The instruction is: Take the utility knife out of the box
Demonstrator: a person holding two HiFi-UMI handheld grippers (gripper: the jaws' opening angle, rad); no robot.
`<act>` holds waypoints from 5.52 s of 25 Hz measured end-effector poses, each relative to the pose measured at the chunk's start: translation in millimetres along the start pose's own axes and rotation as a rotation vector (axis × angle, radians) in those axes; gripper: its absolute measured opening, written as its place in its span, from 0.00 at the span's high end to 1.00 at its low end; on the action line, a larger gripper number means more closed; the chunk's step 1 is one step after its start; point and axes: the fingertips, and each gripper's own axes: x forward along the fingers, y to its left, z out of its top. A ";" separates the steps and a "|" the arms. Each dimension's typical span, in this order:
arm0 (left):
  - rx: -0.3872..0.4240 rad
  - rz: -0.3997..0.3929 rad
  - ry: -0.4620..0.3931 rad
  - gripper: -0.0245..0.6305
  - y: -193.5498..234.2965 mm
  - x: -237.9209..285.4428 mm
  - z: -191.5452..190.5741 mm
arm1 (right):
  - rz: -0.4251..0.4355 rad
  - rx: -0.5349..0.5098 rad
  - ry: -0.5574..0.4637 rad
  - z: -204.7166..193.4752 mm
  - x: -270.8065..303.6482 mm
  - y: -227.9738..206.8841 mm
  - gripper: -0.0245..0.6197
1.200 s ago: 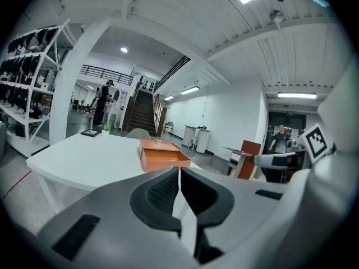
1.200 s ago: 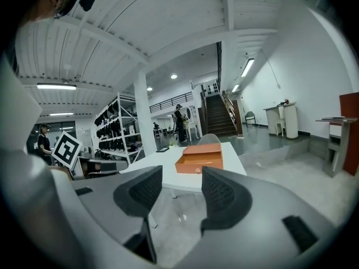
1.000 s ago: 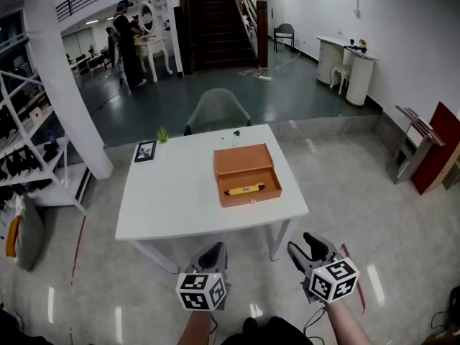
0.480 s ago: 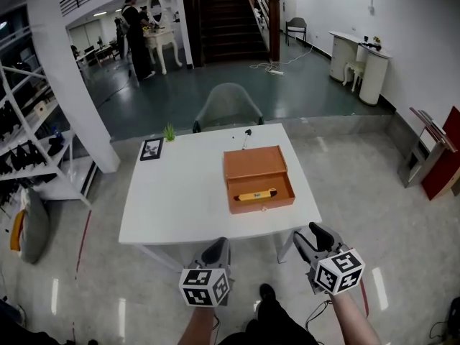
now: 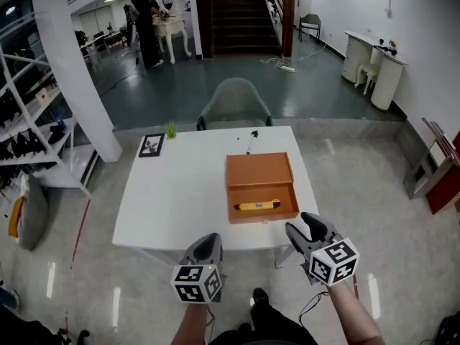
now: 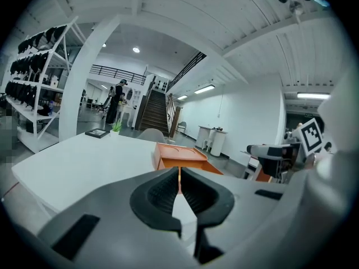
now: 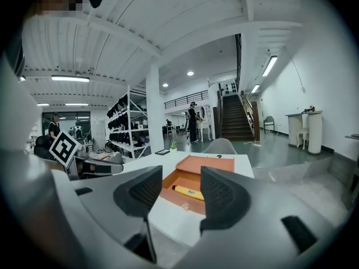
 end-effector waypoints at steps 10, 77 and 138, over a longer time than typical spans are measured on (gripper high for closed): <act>-0.026 0.094 -0.010 0.93 25.7 30.3 16.9 | 0.099 -0.106 0.047 16.7 64.0 -26.1 0.64; -0.205 0.463 -0.006 0.93 105.6 -26.0 -19.6 | 0.672 -0.799 0.725 -137.1 217.6 6.6 0.71; -0.151 0.343 0.009 0.93 81.3 -0.6 -12.2 | 0.526 -0.502 0.424 -50.0 187.4 9.0 0.79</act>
